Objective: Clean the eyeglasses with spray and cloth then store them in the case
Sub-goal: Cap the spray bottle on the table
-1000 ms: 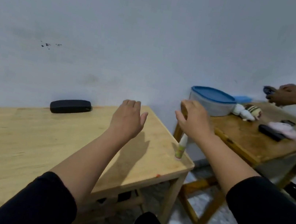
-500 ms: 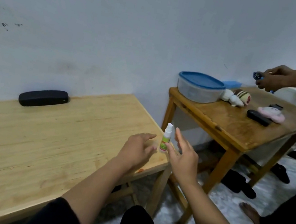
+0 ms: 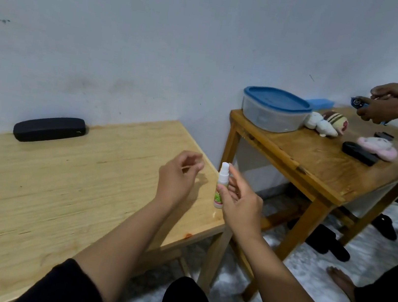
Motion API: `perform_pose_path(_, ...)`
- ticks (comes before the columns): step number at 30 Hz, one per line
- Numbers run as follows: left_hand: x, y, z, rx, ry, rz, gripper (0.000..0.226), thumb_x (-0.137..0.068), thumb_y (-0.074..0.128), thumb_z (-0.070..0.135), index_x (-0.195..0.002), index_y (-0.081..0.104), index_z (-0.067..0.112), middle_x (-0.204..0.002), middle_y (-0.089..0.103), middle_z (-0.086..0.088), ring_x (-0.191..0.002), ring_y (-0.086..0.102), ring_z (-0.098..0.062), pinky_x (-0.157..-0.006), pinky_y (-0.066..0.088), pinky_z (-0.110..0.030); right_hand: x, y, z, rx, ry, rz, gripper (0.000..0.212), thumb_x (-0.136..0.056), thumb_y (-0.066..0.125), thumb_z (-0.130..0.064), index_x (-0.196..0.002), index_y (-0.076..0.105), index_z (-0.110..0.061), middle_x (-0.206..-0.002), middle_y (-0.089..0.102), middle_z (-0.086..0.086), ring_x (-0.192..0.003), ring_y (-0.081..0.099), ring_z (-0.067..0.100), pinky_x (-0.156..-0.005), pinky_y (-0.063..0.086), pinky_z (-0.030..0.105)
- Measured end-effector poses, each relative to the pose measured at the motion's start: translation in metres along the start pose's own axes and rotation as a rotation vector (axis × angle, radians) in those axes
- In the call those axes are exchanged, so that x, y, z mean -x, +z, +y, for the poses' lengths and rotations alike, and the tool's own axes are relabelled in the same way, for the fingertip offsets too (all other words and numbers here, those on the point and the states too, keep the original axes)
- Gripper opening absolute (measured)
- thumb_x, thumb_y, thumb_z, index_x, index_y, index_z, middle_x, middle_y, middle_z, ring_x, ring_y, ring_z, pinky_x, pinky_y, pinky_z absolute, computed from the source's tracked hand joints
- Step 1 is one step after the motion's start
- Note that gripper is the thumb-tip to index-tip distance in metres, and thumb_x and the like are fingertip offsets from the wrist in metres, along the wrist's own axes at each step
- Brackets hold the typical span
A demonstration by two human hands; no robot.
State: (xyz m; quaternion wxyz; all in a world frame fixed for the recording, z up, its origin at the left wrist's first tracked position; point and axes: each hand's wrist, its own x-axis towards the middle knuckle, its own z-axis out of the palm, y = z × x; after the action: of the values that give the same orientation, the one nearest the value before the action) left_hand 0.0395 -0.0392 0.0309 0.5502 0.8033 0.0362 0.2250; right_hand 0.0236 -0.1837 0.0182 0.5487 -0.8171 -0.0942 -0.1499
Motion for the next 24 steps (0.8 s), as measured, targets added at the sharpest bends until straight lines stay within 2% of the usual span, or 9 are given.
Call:
perform_pose_path(3, -0.015, -0.009, 0.017, 0.088, 0.084, 0.011, 0.018, -0.085, 0.064, 0.017, -0.101, 0.065, 0.025, -0.093, 0.067, 0.012, -0.09, 0.062, 0.002, -0.076, 0.044, -0.003, -0.005, 0.004, 0.002, 0.013, -0.014, -0.028, 0.061, -0.084, 0.067, -0.014, -0.138, 0.042, -0.029, -0.116, 0.067, 0.005, -0.096, 0.066, 0.009, -0.082, 0.057, 0.024)
perform_pose_path(5, -0.015, -0.01, 0.027, 0.064, 0.164, -0.057, 0.02, -0.085, 0.064, 0.016, -0.102, 0.065, 0.025, -0.093, 0.067, 0.013, -0.09, 0.062, 0.005, -0.08, 0.046, -0.006, -0.007, 0.005, -0.001, 0.021, -0.019, -0.031, 0.068, -0.084, 0.067, -0.015, -0.141, 0.034, -0.033, -0.109, 0.067, 0.001, -0.095, 0.065, 0.009, -0.082, 0.052, 0.013)
perform_pose_path(7, -0.013, -0.008, 0.031, -0.011, 0.249, -0.146, 0.023, -0.085, 0.064, 0.016, -0.106, 0.064, 0.024, -0.093, 0.067, 0.011, -0.09, 0.063, 0.001, -0.084, 0.048, -0.012, -0.007, 0.006, -0.005, 0.007, -0.036, -0.014, 0.074, -0.085, 0.066, -0.014, -0.143, 0.027, -0.038, -0.101, 0.064, -0.003, -0.091, 0.064, 0.008, -0.071, 0.045, 0.0)
perform_pose_path(9, -0.009, -0.005, 0.029, -0.062, 0.279, -0.206, 0.029, -0.084, 0.065, 0.018, -0.112, 0.061, 0.024, -0.094, 0.068, 0.007, -0.093, 0.064, -0.004, -0.088, 0.049, -0.018, -0.007, 0.006, -0.008, 0.015, -0.067, -0.005, 0.076, -0.086, 0.065, -0.013, -0.139, 0.024, -0.049, -0.099, 0.062, -0.003, -0.09, 0.063, 0.007, -0.07, 0.046, 0.0)
perform_pose_path(11, -0.005, -0.003, 0.027, -0.071, 0.276, -0.24, 0.033, -0.084, 0.065, 0.019, -0.116, 0.058, 0.025, -0.095, 0.069, 0.004, -0.096, 0.064, -0.006, -0.091, 0.048, -0.02, -0.006, 0.005, -0.006, 0.039, -0.097, -0.015, 0.075, -0.086, 0.063, -0.012, -0.128, 0.024, -0.061, -0.106, 0.065, 0.002, -0.094, 0.064, 0.009, -0.083, 0.049, 0.01)
perform_pose_path(13, -0.001, -0.002, 0.023, -0.087, 0.266, -0.263, 0.034, -0.085, 0.064, 0.021, -0.118, 0.057, 0.024, -0.1, 0.07, 0.002, -0.1, 0.063, -0.007, -0.093, 0.048, -0.024, -0.005, 0.004, -0.002, 0.065, -0.122, -0.034, 0.068, -0.086, 0.063, -0.01, -0.128, 0.034, -0.054, -0.115, 0.065, 0.005, -0.099, 0.064, 0.009, -0.087, 0.046, 0.007)
perform_pose_path(16, 0.004, -0.002, 0.003, -0.256, 0.193, -0.304, 0.032, -0.091, 0.055, 0.027, -0.122, 0.057, 0.018, -0.117, 0.066, -0.002, -0.111, 0.058, -0.015, -0.099, 0.044, -0.031, -0.002, 0.001, 0.0, 0.082, -0.129, -0.046, 0.06, -0.085, 0.065, -0.008, -0.132, 0.044, -0.038, -0.115, 0.064, 0.007, -0.092, 0.062, 0.002, -0.079, 0.04, -0.003)
perform_pose_path(19, 0.013, -0.002, -0.028, -0.552, 0.089, -0.324, 0.038, -0.094, 0.047, 0.031, -0.128, 0.051, 0.016, -0.132, 0.055, -0.006, -0.121, 0.048, -0.021, -0.103, 0.037, -0.033, -0.001, 0.0, -0.002, 0.066, -0.111, -0.09, 0.062, -0.085, 0.065, -0.006, -0.127, 0.041, -0.044, -0.108, 0.06, 0.003, -0.083, 0.058, -0.007, -0.071, 0.04, -0.006)
perform_pose_path(24, 0.017, 0.0, -0.041, -0.711, 0.087, -0.356, 0.045, -0.097, 0.038, 0.034, -0.138, 0.039, 0.016, -0.147, 0.039, -0.003, -0.138, 0.028, -0.019, -0.114, 0.025, -0.034, 0.003, 0.0, 0.001, 0.07, -0.101, -0.103, 0.07, -0.084, 0.065, -0.004, -0.129, 0.033, -0.047, -0.106, 0.057, -0.001, -0.081, 0.059, -0.006, -0.07, 0.039, -0.006)
